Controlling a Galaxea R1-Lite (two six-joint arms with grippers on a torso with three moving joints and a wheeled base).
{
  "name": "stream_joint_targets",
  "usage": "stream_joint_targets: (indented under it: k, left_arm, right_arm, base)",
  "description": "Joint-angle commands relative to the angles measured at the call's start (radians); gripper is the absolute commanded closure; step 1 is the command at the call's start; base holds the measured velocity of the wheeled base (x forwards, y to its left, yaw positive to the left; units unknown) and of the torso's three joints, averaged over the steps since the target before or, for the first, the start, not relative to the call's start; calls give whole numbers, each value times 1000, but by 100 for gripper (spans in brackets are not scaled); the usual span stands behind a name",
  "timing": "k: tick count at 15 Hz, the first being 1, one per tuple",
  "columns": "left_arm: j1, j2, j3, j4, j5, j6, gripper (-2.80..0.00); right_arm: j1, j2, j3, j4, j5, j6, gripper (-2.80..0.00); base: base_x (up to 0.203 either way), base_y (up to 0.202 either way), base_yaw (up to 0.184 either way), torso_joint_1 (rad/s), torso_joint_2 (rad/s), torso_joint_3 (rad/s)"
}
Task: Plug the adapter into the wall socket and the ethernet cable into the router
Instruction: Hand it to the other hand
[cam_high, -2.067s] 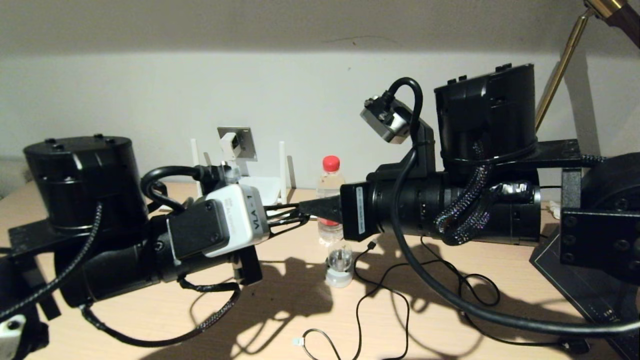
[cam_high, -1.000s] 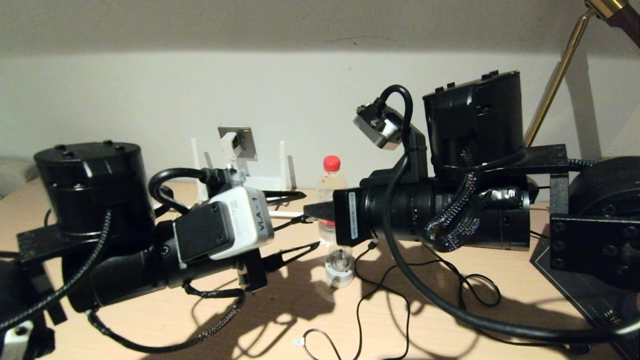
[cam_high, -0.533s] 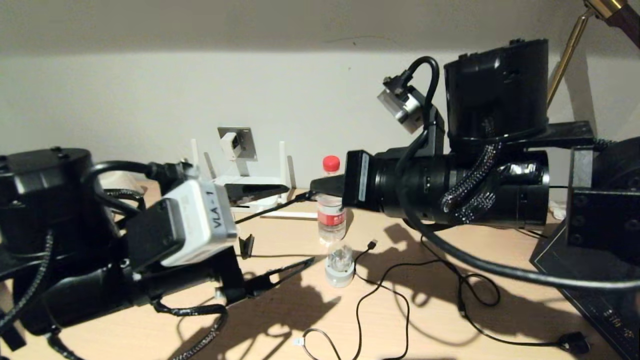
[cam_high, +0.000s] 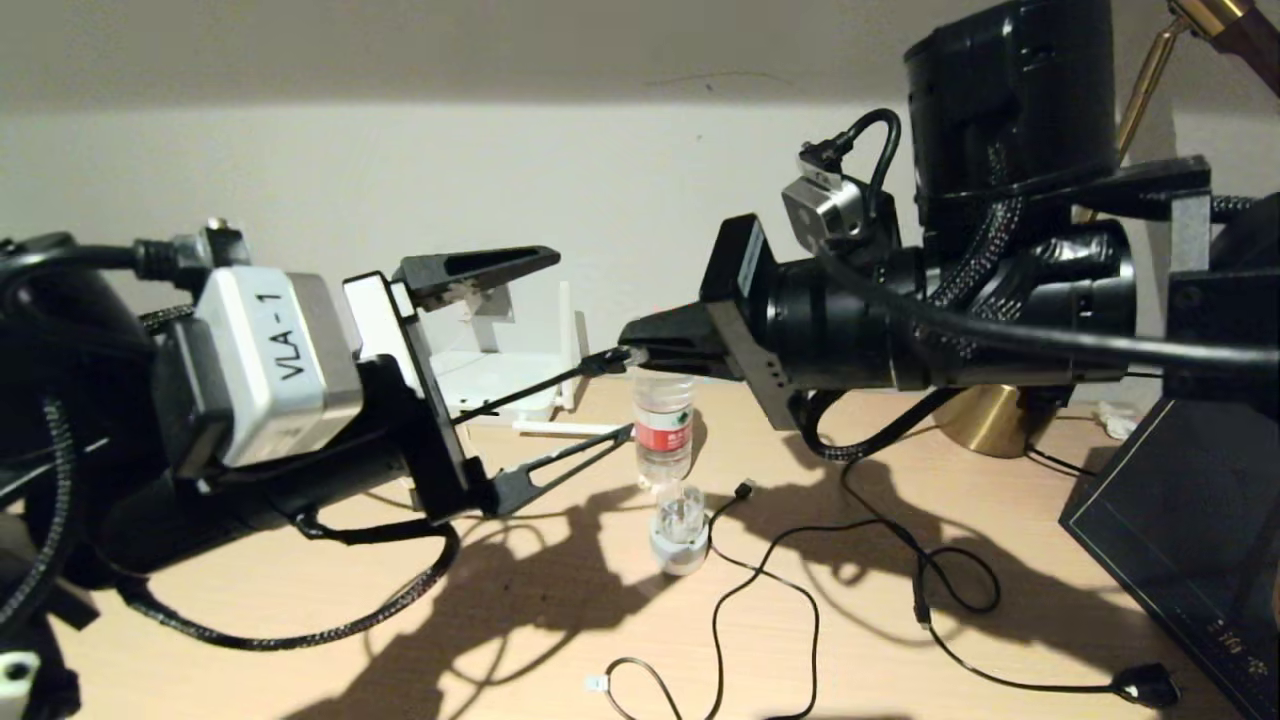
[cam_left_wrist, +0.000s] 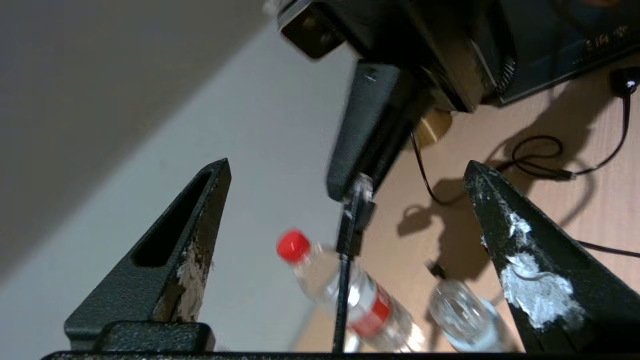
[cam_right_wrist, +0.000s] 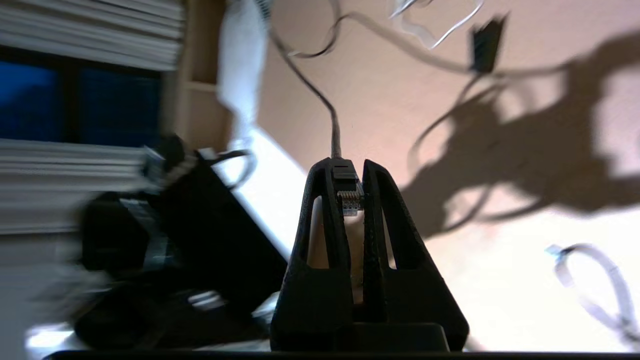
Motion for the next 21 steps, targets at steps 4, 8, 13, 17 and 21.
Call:
stream_joint_targets:
  k: [4,8,13,17,21]
  left_arm:
    - [37,39,-14,-19,-60,27,-280]
    - [106,83,-144,-15,-220,24,-280]
    - [107,84,-115,-34,-240,35,-280]
    - [110,82,-122,-35,-237,46,-280]
    - [112,91,-131,-37,-232,56,-280]
  right_arm:
    - [-88,18,-71,32,151,182,0]
    - [-101,16,-128,116,252,205,0]
    - [-128,54,-227,117,354,351,0]
    - [-128,53,-225,120,399,364,0]
    - [-128,54,-229,130,448,372,0]
  base:
    - [0,0,0,0,0,0]
    - [0,0,0,0,0,0]
    - [0,0,0,0,0,0]
    - [0,0,0,0,0,0]
    - [0,0,0,0,0,0]
